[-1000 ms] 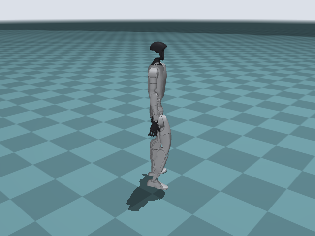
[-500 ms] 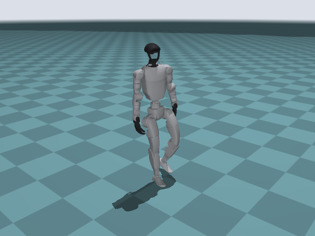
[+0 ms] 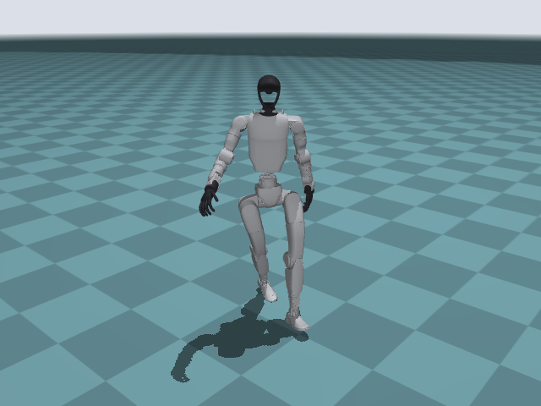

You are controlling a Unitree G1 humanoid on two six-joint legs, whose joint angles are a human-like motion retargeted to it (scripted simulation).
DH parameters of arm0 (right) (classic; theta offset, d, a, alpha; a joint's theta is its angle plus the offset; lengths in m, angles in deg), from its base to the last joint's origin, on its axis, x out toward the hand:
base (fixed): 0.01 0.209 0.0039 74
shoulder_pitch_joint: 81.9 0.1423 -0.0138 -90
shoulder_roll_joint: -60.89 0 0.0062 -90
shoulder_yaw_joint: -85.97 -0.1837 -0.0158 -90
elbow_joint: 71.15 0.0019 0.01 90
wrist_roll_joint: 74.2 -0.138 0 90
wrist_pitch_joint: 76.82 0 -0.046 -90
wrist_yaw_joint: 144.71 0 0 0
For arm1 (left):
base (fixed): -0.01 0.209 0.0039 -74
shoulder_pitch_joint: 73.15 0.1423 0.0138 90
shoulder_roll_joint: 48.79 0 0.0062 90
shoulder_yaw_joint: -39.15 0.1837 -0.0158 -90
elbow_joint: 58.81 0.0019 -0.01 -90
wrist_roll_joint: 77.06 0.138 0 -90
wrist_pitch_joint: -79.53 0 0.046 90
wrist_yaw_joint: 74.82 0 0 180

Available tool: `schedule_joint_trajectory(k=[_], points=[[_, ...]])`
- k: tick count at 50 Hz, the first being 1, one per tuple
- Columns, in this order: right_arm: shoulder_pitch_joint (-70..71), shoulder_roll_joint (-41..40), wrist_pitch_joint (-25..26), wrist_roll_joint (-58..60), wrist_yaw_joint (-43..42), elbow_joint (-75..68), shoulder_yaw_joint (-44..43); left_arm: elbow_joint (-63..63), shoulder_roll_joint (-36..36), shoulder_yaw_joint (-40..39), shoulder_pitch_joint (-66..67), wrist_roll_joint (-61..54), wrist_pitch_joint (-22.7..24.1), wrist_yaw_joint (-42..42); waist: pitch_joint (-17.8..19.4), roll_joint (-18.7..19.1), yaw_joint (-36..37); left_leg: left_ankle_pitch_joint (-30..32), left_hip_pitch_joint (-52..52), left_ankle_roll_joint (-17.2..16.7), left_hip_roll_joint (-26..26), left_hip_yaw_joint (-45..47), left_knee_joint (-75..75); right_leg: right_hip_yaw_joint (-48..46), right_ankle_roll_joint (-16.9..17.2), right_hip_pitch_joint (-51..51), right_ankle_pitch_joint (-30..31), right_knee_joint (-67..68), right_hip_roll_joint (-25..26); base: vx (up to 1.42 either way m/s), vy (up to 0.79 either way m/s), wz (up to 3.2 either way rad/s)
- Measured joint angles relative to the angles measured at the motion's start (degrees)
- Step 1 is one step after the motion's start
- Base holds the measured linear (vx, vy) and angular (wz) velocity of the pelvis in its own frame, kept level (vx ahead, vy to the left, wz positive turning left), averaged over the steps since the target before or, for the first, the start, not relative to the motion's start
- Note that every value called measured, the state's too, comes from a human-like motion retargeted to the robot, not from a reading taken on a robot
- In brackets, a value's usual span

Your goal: Kungfu

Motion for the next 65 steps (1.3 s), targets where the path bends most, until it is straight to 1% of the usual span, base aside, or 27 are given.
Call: schedule_joint_trajectory(k=[3,5,8,10,11,15,17,21,23,25,27,28,29,30,32,36,38,40,42,43,45,47,49,52,61,63,65], points=[[-3.1,-3.2,3.2,-4.1,2.4,3.9,-2.6,4.6,0.9,-3.2,1.0,-5.0,-1.3,4.8,-3.7,-1.3,-1.6,-3.0,0.4,-2.8,-0.5,-1.0,1.7,-2.2,12.4,-2.4,12.8,5.5,-1.0,0.9,-0.25,-0.03],[-4.6,-5.6,2.3,-8.9,3.2,4.6,-3.7,6.6,1.6,-4.4,-0.4,-6.6,-3.0,5.4,-3.5,-1.0,-1.4,-6.2,0.7,-4.2,1.5,-2.5,3.7,-5.6,19.3,-5.6,20.4,11.1,0.8,0.51,-0.41,0.19],[-5.6,-5.9,-2.3,-17.3,6.6,2.4,-3.5,8.5,3.3,-1.2,-4.1,-10.0,-2.2,2.1,-1.6,2.3,-1.9,-10.0,3.6,-5.9,8.1,-1.3,4.5,-18.9,19.3,-11.6,26.9,20.2,4.7,0.57,-0.43,0.6],[-8.7,-6.6,-2.4,-18.1,10.7,1.1,-3.5,9.8,3.7,0.5,-6.7,-11.1,-1.9,-0.4,-1.4,3.8,-1.2,-11.6,6.0,-5.2,8.1,-1.7,3.7,-21.6,19.3,-15.0,22.5,25.3,3.0,0.73,0.13,0.12],[-10.8,-7.2,-0.8,-16.5,11.7,-0.2,-3.1,9.6,3.4,1.0,-7.7,-10.8,-1.9,-1.2,-1.4,3.9,-1.5,-12.0,8.1,-4.6,6.5,-2.4,2.3,-22.7,19.3,-15.9,18.9,27.1,-0.3,0.81,0.34,0.45],[-17.9,-10.0,4.5,-9.9,11.4,-8.4,-3.2,4.6,3.0,5.3,-11.4,-9.7,1.3,-3.5,0.4,4.8,-3.5,-13.2,15.5,-3.7,4.0,-4.7,-1.9,-26.5,13.3,-20.9,9.2,26.9,-6.5,0.64,0.03,1.15],[-21.1,-11.8,6.7,-7.9,9.7,-15.4,-3.1,0.5,3.1,7.9,-13.0,-9.8,5.0,-3.8,1.1,4.4,-5.1,-14.1,18.2,-3.8,2.7,-7.1,-3.1,-26.2,12.1,-22.8,7.3,20.3,-9.7,0.53,-0.22,1.24],[-26.8,-14.1,11.6,-8.8,9.9,-25.9,-1.8,-4.3,3.9,11.7,-15.5,-9.8,9.9,-0.3,1.6,3.0,-8.8,-15.9,23.0,-3.8,-0.8,-10.3,-4.7,-24.4,11.3,-22.9,9.4,4.3,-16.8,0.55,-0.26,1.11],[-30.8,-16.3,14.6,-10.2,11.4,-30.6,-3.0,-6.5,4.6,12.3,-16.7,-8.0,11.2,3.5,2.2,1.7,-10.4,-17.4,26.5,-4.4,-2.7,-12.4,-5.0,-22.2,11.0,-22.8,13.7,-5.3,-20.9,0.6,-0.4,0.85],[-33.8,-18.4,16.3,-11.0,13.2,-33.2,-4.4,-8.1,5.1,12.1,-16.9,-6.1,11.6,6.3,3.1,1.7,-11.3,-18.5,29.0,-5.3,-2.2,-14.0,-5.1,-22.4,7.8,-23.1,16.2,-11.4,-21.9,0.58,-0.55,0.44],[-37.7,-20.4,18.5,-11.3,17.1,-33.3,-5.5,-8.9,5.2,11.1,-16.8,-4.4,11.7,7.6,3.0,2.7,-11.1,-19.8,30.2,-6.9,-0.9,-14.0,-5.0,-25.7,10.3,-25.9,9.0,-14.0,-22.2,0.46,-0.54,-0.28],[-39.5,-21.2,19.2,-11.0,19.2,-33.3,-6.0,-9.2,5.2,10.3,-16.3,-3.9,11.8,7.7,2.5,2.4,-10.6,-20.5,30.7,-7.8,-1.2,-13.4,-4.8,-27.4,14.6,-27.9,6.5,-12.4,-23.1,0.46,-0.56,-0.71],[-40.9,-21.8,19.7,-10.5,21.1,-33.3,-6.4,-9.2,5.0,9.9,-15.4,-4.0,11.8,7.2,2.3,2.7,-10.5,-20.7,31.1,-8.7,-1.1,-12.8,-4.7,-28.7,14.5,-29.3,8.2,-11.0,-23.3,0.38,-0.42,-0.77],[-42.2,-22.3,20.2,-9.9,22.9,-33.3,-6.9,-9.1,4.7,9.7,-14.5,-4.5,11.7,6.4,2.3,3.3,-10.7,-20.8,31.7,-9.6,-0.7,-12.3,-4.6,-29.9,12.1,-30.4,11.9,-9.7,-23.1,0.36,-0.34,-0.3],[-43.0,-22.3,20.7,-8.4,24.9,-33.3,-8.5,-7.2,3.5,10.8,-13.7,-7.4,11.0,4.5,3.9,5.5,-13.7,-19.2,32.9,-11.5,1.3,-11.4,-3.9,-32.1,6.8,-29.4,13.4,-8.6,-21.7,0.41,-0.42,0.33],[-43.2,-20.8,18.6,-7.6,24.7,-33.3,-9.9,-2.5,2.0,9.2,-12.7,-4.8,7.3,4.1,6.2,7.6,-21.6,-10.9,34.0,-16.8,4.3,-11.5,0.2,-32.1,0.1,-25.0,16.7,-9.9,-18.6,0.39,-0.44,0.81],[-43.0,-20.2,18.8,-9.0,23.8,-33.3,-9.6,-1.2,1.0,6.2,-10.8,2.2,4.8,3.3,5.8,8.2,-22.6,-2.6,33.3,-20.3,6.0,-11.7,3.8,-32.6,-0.6,-22.5,14.3,-10.4,-17.4,0.57,-0.87,-0.03],[-42.4,-20.3,20.4,-10.6,22.9,-33.3,-10.7,-0.3,0.3,5.9,-7.8,7.6,3.0,0.8,3.4,7.4,-17.9,8.2,31.8,-23.1,6.4,-9.4,9.0,-28.2,-0.4,-21.4,11.3,-9.9,-16.6,0.56,-0.79,-1.1],[-40.3,-19.9,20.2,-12.2,20.9,-33.3,-12.5,0.5,-0.3,8.3,-5.3,7.4,2.9,-3.0,1.0,5.7,-14.1,16.8,26.5,-23.1,5.7,-7.8,18.9,-27.0,-1.3,-20.3,9.4,-9.6,-17.5,0.5,-0.65,-0.36],[-38.9,-19.6,19.3,-13.1,19.6,-33.3,-12.9,0.9,-0.3,9.5,-4.1,6.1,3.5,-4.5,-0.1,5.2,-16.9,20.5,22.5,-23.1,5.9,-11.9,24.9,-30.0,-2.0,-19.3,7.7,-9.4,-18.5,0.44,-0.67,0.48],[-34.7,-18.1,17.6,-15.3,17.0,-32.8,-11.5,1.4,-0.4,10.0,-1.9,2.9,5.0,-6.9,-0.2,3.9,-13.0,22.7,17.0,-21.5,6.0,-8.5,35.2,-25.4,-3.9,-18.3,6.1,-9.5,-16.2,0.39,-0.65,-1.37],[-30.3,-16.3,18.8,-16.3,15.5,-29.0,-10.6,0.6,-1.0,8.9,-0.3,2.6,5.9,-5.7,0.8,3.6,-10.1,15.5,13.0,-19.9,8.2,-4.5,40.5,-21.7,-5.1,-16.5,4.6,-9.4,-14.2,0.48,-0.52,-1.35],[-26.0,-14.5,20.9,-15.1,15.4,-24.4,-10.8,0.5,-2.4,6.4,1.0,4.0,4.1,-5.0,1.2,4.8,-12.3,11.0,7.8,-17.9,9.4,-6.1,42.1,-23.2,-6.1,-14.7,2.9,-9.7,-12.2,0.5,-0.41,-0.19],[-21.2,-12.6,21.2,-12.6,18.3,-15.6,-10.8,1.8,-3.8,4.8,2.4,1.7,3.8,-3.2,1.2,4.1,-8.7,5.3,1.9,-15.6,6.8,-4.5,36.8,-18.0,-7.4,-12.6,0.9,-9.3,-10.1,0.49,-0.36,-1.4],[-14.5,-6.5,13.9,-18.9,20.4,-0.8,-8.2,3.1,-3.5,3.2,3.1,1.9,3.6,-1.9,2.3,4.0,1.1,2.3,-4.3,-9.8,2.1,-3.4,-0.5,-11.2,-9.9,-5.1,-6.2,-8.4,-3.8,0.59,-0.34,-0.65],[-14.5,-6.1,12.5,-18.8,19.0,0.8,-8.6,3.5,-3.7,2.9,3.2,1.6,3.5,-3.2,2.0,4.0,0.4,-3.1,-4.8,-12.7,1.6,3.1,-4.7,-12.8,-9.7,-3.5,-8.0,-8.5,-3.1,0.77,-0.29,0.49],[-15.1,-6.2,11.4,-18.6,17.4,1.2,-8.6,4.0,-3.6,2.6,3.0,1.0,3.5,-3.8,1.8,4.0,0.8,-4.9,-6.1,-11.5,1.5,3.8,-2.8,-13.3,-8.8,-2.4,-9.4,-7.6,-2.5,0.83,-0.3,0.15]])
